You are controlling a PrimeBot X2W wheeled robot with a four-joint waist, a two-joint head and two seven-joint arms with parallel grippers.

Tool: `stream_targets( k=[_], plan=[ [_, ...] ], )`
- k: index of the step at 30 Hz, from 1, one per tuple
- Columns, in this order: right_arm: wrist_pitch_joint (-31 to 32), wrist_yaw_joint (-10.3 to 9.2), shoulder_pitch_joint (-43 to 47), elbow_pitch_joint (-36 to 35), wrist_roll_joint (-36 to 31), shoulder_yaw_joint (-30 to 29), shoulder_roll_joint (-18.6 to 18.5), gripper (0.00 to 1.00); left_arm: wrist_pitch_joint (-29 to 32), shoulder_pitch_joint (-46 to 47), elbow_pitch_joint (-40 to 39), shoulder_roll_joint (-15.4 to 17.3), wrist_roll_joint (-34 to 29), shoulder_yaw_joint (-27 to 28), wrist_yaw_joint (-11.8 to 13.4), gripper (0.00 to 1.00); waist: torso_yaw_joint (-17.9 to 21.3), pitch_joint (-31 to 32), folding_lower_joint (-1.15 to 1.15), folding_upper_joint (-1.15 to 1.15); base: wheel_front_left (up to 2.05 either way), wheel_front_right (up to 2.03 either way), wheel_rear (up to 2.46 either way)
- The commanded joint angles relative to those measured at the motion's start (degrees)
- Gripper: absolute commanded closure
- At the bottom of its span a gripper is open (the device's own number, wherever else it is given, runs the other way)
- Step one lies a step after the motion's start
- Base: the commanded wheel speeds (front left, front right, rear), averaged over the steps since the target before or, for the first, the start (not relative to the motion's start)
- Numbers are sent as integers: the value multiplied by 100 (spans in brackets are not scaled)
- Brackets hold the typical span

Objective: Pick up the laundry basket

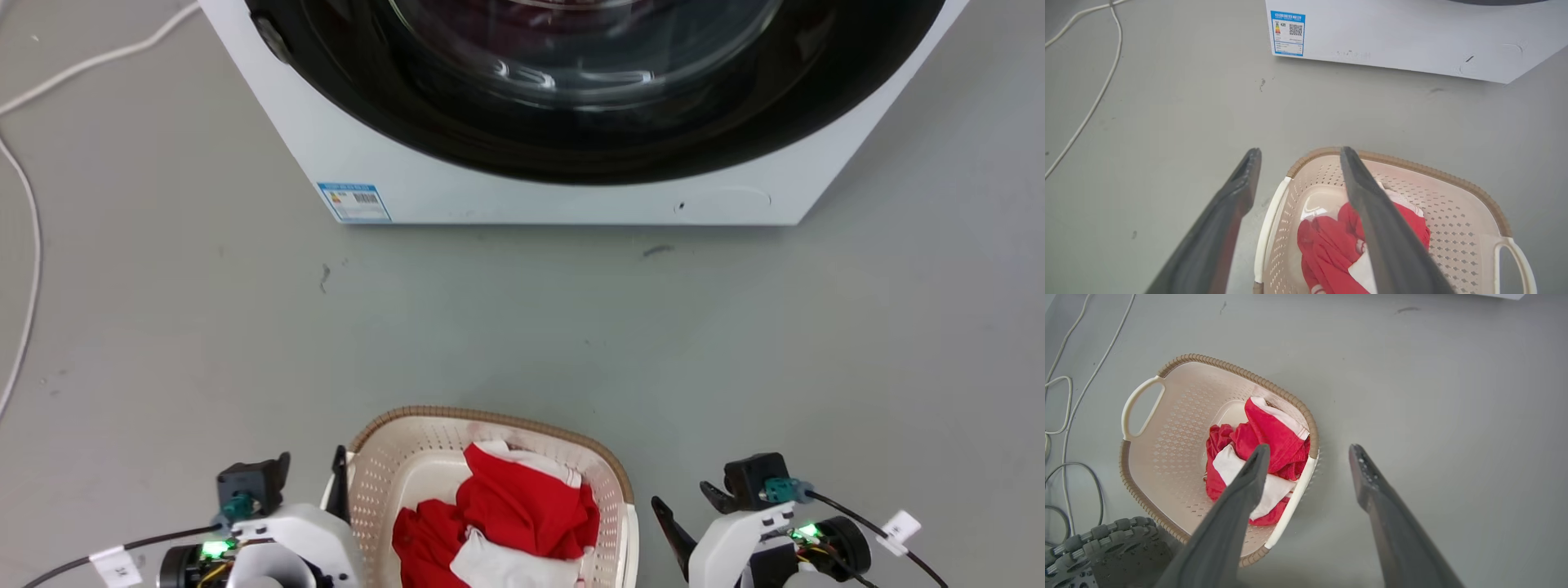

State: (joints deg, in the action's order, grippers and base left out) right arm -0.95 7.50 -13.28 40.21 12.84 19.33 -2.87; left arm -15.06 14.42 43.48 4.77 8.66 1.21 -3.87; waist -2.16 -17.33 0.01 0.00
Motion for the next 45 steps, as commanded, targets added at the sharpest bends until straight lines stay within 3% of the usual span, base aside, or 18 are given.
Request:
stream_targets(
  k=[1, 7, 21, 33, 45],
  plan=[
    [48, -2, -157, 169, 89, 87, -2, 0, -15, 151, 156, 66, 55, 59, -23, 0, 73, -174, -1, 0, 0, 0, 0],
    [151, -2, -554, 745, 542, 555, 0, 0, -15, 527, 980, 222, 222, 179, -99, 0, 164, -518, -1, 0, 0, 0, 0],
    [423, -2, -1561, 1263, 1641, 2110, -1, 0, -12, 1511, 2425, 467, 433, 182, -201, 0, 261, -1473, -1, 0, 0, 0, 0],
    [508, -2, -2311, 1771, 1927, 2583, 0, 0, 132, 2156, 2884, 580, 527, 125, -183, 0, 288, -2355, -1, 0, 0, 0, 0],
    [613, -2, -2679, 1791, 2344, 3063, 0, 0, 268, 2529, 2995, 533, 599, 9, -207, 0, 216, -2857, -1, 0, 0, 0, 0]
  ],
)
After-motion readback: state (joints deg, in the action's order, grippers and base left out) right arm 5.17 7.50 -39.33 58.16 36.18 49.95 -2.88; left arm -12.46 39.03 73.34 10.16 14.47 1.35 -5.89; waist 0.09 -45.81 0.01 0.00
